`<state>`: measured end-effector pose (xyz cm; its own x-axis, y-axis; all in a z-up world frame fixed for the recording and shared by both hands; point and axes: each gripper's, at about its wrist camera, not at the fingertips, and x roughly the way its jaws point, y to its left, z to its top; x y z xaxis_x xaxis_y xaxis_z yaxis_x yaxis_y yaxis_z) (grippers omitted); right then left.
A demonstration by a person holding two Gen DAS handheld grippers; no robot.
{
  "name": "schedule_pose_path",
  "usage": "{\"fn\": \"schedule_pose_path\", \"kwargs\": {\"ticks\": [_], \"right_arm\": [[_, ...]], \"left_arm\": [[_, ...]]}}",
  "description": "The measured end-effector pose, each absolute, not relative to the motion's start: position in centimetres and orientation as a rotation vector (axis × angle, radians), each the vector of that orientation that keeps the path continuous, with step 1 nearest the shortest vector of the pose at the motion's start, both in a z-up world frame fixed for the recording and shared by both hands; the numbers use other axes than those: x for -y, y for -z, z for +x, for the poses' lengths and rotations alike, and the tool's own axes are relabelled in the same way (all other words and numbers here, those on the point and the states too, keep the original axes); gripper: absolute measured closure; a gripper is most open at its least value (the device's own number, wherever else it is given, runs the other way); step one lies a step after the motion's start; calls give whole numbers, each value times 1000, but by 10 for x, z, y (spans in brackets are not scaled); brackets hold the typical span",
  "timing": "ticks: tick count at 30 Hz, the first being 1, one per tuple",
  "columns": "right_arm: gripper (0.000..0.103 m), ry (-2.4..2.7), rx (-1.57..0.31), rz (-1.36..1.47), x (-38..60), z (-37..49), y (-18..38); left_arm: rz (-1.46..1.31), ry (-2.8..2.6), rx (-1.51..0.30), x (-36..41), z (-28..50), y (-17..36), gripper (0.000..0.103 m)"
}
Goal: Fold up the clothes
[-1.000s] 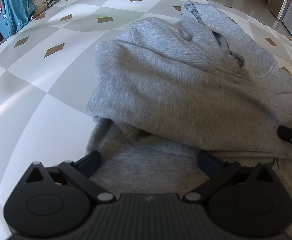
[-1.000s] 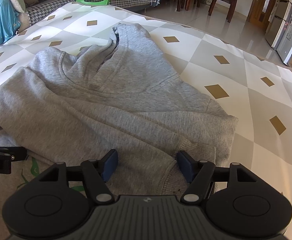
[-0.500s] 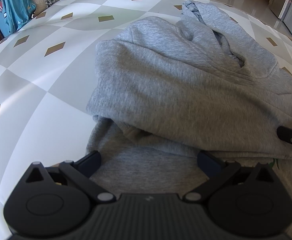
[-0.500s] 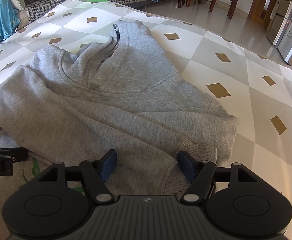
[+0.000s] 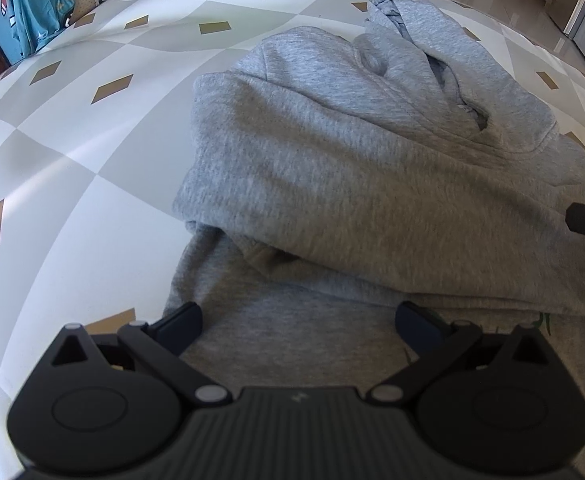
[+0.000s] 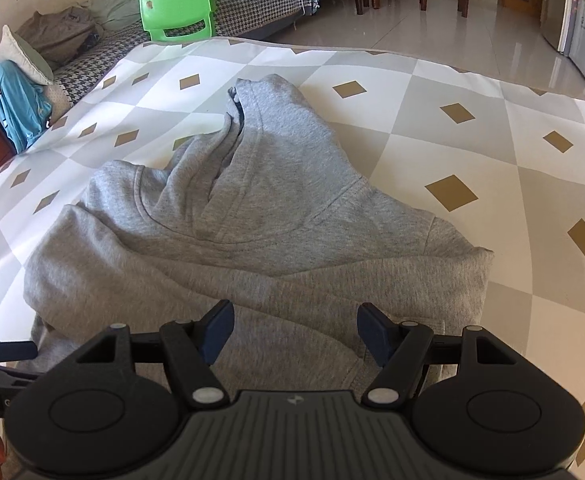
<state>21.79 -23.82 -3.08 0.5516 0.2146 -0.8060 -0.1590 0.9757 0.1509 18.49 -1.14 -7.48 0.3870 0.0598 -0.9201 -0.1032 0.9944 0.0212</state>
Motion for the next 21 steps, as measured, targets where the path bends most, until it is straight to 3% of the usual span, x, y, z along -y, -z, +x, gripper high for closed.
{"fn": "schedule_pose_path", "kwargs": {"ticks": [10, 21], "right_arm": [[35, -237, -928, 159, 239, 236, 23], [35, -230, -913, 231, 239, 246, 18]], "left_arm": [[-20, -93, -1034, 10, 195, 43, 0], [-63, -102, -1101, 2, 213, 57, 0]]}}
